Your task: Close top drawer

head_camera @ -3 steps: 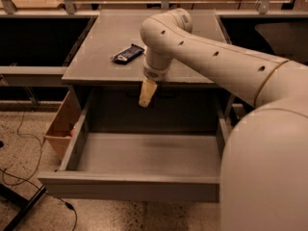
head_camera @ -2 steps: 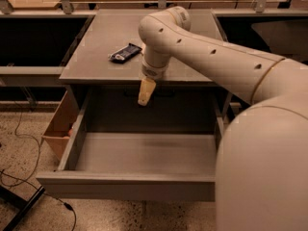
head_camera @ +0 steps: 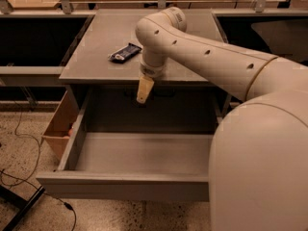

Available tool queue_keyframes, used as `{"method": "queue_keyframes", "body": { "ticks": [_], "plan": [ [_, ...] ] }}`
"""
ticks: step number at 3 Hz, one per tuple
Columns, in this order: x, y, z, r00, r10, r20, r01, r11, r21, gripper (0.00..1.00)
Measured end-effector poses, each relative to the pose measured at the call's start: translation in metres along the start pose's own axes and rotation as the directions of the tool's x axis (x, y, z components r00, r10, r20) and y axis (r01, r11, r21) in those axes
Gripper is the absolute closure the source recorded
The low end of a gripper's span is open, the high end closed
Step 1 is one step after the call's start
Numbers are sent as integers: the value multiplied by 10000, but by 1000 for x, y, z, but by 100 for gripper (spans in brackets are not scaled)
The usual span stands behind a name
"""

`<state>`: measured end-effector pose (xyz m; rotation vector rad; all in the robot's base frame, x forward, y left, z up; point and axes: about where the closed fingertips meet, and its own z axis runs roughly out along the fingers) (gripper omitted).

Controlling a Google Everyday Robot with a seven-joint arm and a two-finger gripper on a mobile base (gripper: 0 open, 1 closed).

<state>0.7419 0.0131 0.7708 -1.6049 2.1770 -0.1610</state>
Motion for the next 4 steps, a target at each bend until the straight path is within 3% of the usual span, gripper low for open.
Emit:
{"method": "queue_keyframes", "body": {
  "ticks": [4],
  "plan": [
    [-2,1,-9,9999,-147,76,147,9998,-109,0]
  ]
}}
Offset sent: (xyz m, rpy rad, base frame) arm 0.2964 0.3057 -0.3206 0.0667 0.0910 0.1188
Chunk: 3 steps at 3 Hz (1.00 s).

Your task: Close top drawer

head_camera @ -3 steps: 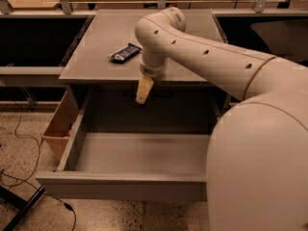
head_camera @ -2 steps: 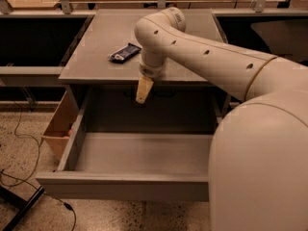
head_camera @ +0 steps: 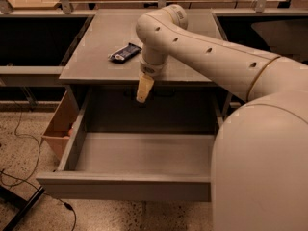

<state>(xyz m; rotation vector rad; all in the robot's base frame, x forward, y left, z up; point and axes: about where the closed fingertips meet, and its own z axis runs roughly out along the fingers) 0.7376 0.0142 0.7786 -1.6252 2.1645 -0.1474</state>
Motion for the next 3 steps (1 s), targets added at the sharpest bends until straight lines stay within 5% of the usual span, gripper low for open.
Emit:
{"method": "queue_keyframes", "body": {
  "ticks": [3],
  "plan": [
    [51,9,-78,9986,-293,451,308,9989,-344,0]
  ]
}}
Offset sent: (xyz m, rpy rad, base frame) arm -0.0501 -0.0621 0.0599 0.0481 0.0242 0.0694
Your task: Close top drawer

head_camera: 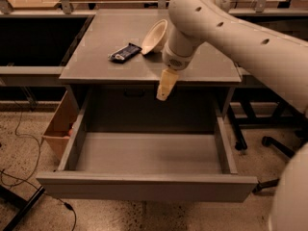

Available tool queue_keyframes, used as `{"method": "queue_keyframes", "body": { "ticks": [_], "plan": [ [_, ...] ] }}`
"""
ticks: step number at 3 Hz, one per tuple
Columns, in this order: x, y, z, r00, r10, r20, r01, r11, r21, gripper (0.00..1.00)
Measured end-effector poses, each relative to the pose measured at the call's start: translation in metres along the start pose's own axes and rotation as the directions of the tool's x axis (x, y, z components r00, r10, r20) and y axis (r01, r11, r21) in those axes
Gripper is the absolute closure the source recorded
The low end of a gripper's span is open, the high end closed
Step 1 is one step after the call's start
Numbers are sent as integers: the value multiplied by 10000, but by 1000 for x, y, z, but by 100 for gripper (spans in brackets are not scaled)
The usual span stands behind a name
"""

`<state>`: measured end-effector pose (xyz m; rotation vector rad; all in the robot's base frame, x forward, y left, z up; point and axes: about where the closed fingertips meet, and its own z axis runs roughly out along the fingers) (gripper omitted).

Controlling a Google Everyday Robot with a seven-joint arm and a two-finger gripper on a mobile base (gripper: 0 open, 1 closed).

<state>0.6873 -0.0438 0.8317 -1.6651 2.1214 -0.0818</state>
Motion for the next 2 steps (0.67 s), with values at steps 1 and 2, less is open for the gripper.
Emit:
{"method": "queue_keyframes", "body": {
  "ticks": [1,2],
  "plan": [
    [57,31,-72,9994,301,-161,-293,9984,479,0],
    [59,31,-74,9993,328,-181,-319,9982,508,0]
  ]
}}
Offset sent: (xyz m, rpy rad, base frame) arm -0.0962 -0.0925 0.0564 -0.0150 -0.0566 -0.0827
